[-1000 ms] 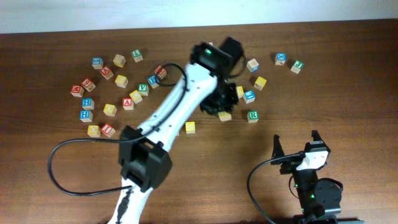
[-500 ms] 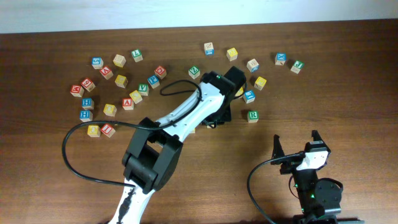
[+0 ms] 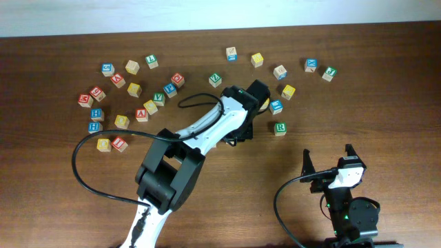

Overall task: Spell out RSS
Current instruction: 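Place the second S block right of the first S block, then lift the left gripper away from the R S S row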

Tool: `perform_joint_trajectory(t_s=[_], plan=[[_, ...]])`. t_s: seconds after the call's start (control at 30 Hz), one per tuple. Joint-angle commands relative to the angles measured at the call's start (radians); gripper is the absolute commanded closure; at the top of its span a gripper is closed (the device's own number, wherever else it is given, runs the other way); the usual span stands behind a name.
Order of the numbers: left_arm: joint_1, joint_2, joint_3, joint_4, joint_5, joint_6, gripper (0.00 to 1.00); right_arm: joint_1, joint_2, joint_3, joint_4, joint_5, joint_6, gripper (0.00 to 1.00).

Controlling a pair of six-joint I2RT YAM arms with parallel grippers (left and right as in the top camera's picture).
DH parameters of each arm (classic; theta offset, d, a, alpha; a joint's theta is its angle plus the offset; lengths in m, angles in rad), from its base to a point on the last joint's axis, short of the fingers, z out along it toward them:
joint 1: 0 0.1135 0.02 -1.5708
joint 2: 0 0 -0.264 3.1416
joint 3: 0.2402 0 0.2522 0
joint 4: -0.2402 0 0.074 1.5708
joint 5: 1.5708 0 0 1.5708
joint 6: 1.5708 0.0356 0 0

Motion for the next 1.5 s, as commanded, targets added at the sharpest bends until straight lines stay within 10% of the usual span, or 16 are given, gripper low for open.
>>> perform_joint_trajectory(t_s=[0.0, 0.1, 0.23, 0.83, 0.9, 1.47], plan=[[0.007, 0.007, -0.016, -0.002, -0.014, -0.007, 0.78, -0.006, -0.004, -0.005, -0.005, 0.009, 0.007, 0.02], [0.007, 0.007, -0.016, -0.002, -0.014, -0.007, 0.77, -0.006, -0.004, -0.005, -0.005, 0.009, 0.007, 0.02], [0.007, 0.007, -0.016, 0.001, -0.015, -0.007, 0.43, -0.006, -0.004, -0.005, -0.005, 0.009, 0.007, 0.02], [0.074, 0.007, 0.562, -0.406, -0.015, 0.024, 0.38, -0.006, -0.004, -0.005, -0.005, 0.009, 0.007, 0.02], [0.125, 0.007, 0.656, -0.490, -0.015, 0.024, 0.01, -0.006, -0.004, -0.005, -0.005, 0.009, 0.007, 0.02], [0.354, 0.007, 0.694, -0.613, -0.016, 0.024, 0.01, -0.006, -0.004, -0.005, -0.005, 0.009, 0.007, 0.02]])
